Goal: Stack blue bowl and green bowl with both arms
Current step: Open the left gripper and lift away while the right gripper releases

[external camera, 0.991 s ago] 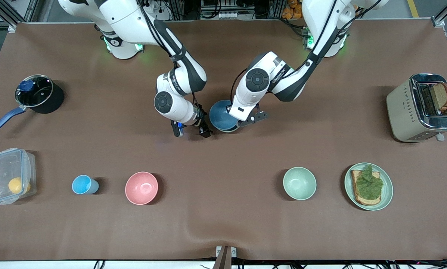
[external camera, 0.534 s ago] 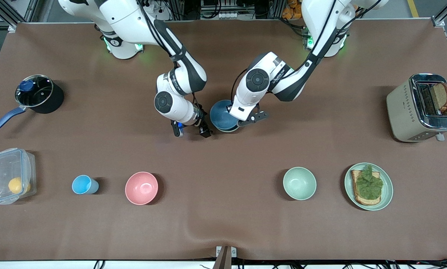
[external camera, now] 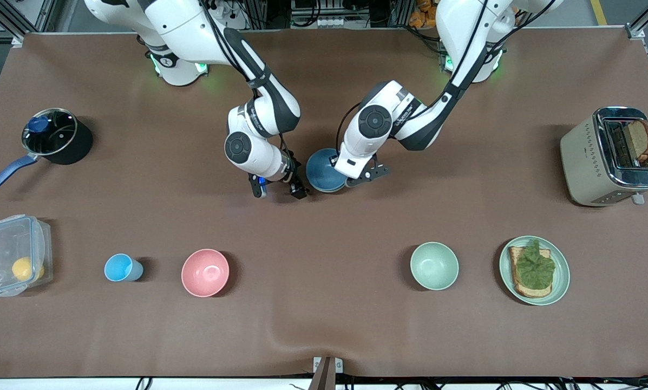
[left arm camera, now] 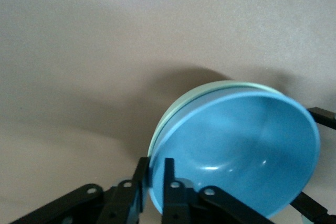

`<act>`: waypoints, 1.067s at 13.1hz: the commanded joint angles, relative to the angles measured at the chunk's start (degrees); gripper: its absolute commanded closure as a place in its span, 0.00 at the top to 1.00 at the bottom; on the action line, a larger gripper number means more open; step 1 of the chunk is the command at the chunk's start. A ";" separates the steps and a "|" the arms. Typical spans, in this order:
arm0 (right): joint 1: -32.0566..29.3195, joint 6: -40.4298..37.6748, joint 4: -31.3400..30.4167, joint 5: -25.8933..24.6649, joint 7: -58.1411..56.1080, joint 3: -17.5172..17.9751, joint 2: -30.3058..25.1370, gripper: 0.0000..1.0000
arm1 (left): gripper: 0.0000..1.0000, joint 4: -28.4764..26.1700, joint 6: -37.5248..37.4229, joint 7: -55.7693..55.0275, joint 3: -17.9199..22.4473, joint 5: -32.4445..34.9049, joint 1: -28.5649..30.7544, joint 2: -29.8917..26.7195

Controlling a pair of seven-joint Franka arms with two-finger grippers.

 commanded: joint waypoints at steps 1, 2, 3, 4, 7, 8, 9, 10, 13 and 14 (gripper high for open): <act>0.39 0.44 0.51 1.40 0.42 -0.02 0.37 1.00 | 1.00 0.16 0.30 0.31 -0.10 0.19 0.46 -0.66; 0.48 0.44 0.51 1.40 0.42 -0.02 0.28 1.00 | 1.00 0.16 0.22 0.14 -0.10 0.28 0.47 -1.10; 0.48 0.35 0.51 1.40 0.42 -0.02 0.28 1.00 | 1.00 0.24 0.04 -0.13 -0.10 0.28 0.55 -1.45; 0.48 0.26 0.51 1.31 0.42 -0.02 0.28 1.00 | 1.00 0.42 -0.22 -0.39 -0.10 0.19 0.64 -2.50; 0.39 -0.96 -0.02 0.61 0.42 -0.28 -0.68 1.00 | 1.00 0.42 -3.98 -0.13 0.07 0.28 3.36 -8.55; -0.13 -2.97 -0.45 0.43 -0.27 -0.54 -1.56 1.00 | 1.00 0.77 -6.27 0.48 0.16 0.28 5.11 -11.27; -0.40 -4.82 -1.42 0.26 -2.19 -0.98 -2.78 1.00 | 1.00 1.21 -8.81 1.79 0.08 0.28 7.21 -13.82; -0.58 -6.23 -2.64 0.17 -4.48 -2.55 -4.36 1.00 | 1.00 1.82 -11.10 3.89 0.16 0.37 9.32 -16.19; -0.58 -16.57 -4.68 -0.27 -12.47 -8.96 -8.15 1.00 | 1.00 2.35 -19.18 8.89 0.16 2.20 16.78 -24.02; -0.49 -20.09 -4.68 -0.36 -14.93 -11.16 -9.03 1.00 | 1.00 3.57 -20.95 13.62 0.34 2.82 19.51 -25.78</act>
